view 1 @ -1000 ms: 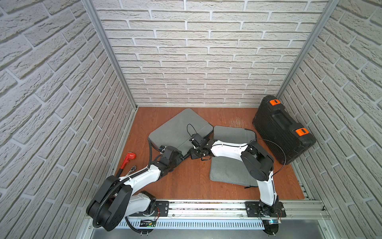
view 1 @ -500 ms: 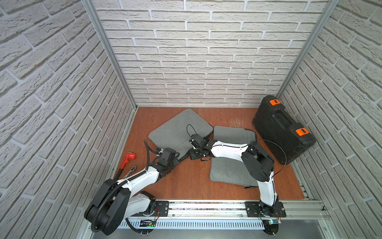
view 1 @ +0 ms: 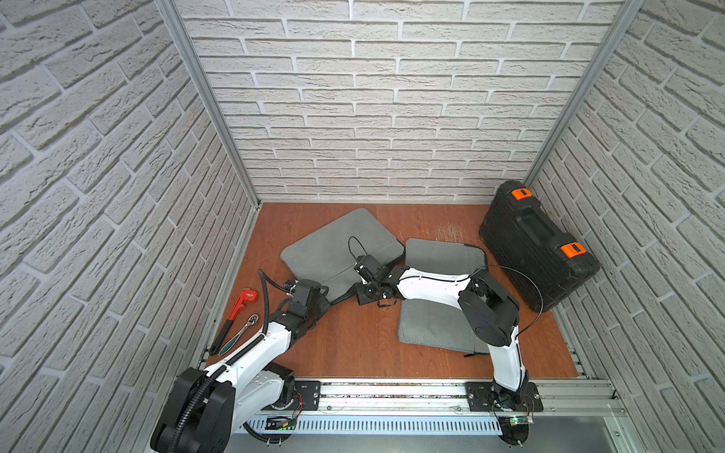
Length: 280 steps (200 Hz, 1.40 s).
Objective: Open the zippered laptop bag and take out the laptop
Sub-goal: Adjust the zippered laptop bag at the center of the board.
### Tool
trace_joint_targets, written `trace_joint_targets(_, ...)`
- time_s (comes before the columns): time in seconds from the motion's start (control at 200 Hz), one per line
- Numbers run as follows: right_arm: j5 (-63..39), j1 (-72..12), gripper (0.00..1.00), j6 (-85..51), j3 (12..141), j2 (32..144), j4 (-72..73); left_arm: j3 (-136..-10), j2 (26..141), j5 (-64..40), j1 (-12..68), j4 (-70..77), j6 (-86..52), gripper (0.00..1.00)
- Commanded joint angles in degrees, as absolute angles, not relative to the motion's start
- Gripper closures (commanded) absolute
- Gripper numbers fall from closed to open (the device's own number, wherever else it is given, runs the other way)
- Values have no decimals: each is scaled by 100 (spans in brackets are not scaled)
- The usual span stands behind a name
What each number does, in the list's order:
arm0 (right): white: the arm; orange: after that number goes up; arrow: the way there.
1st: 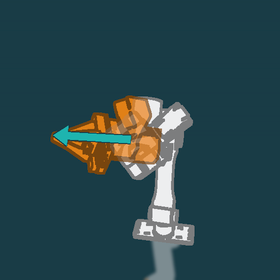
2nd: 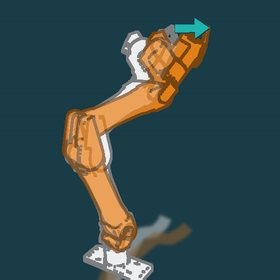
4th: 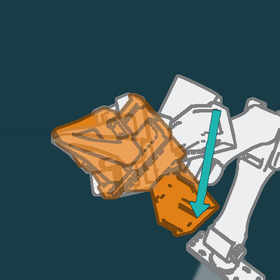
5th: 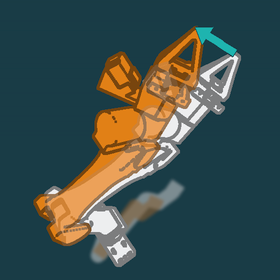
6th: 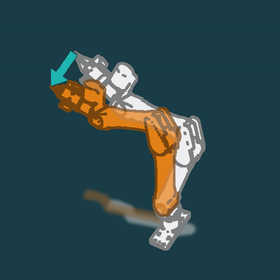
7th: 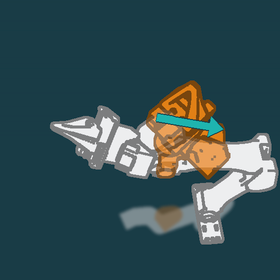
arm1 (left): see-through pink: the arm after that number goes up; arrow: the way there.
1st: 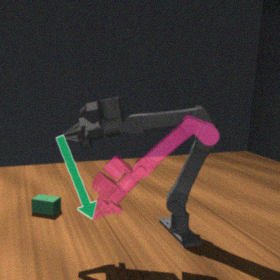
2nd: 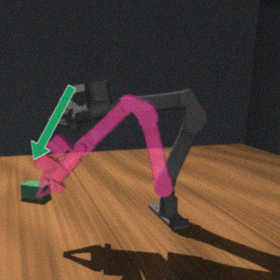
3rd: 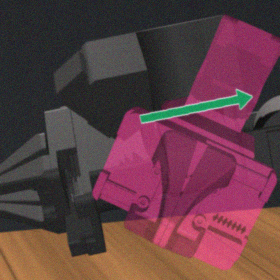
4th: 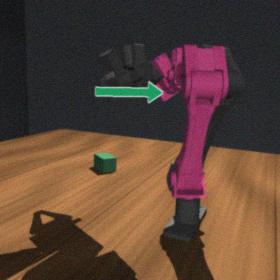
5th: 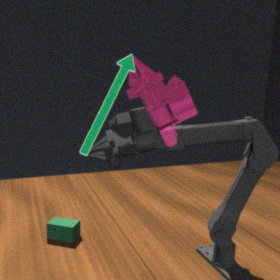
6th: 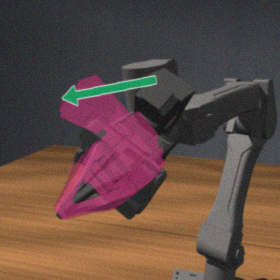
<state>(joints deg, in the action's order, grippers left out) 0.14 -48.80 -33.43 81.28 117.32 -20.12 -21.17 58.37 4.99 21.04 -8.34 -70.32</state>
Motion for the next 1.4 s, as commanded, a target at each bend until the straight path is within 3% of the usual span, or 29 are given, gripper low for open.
trace_joint_targets(0.0, 485, -4712, 94, -3245, 8187, 11501, -2710, -2032, 5694, 950, 1908, -1022, -6858, 100)
trace_joint_targets(1.395, 1419, -4035, 94, -2822, 8259, 11377, -3115, -1846, 5234, 607, 955, -1349, -6444, 100)
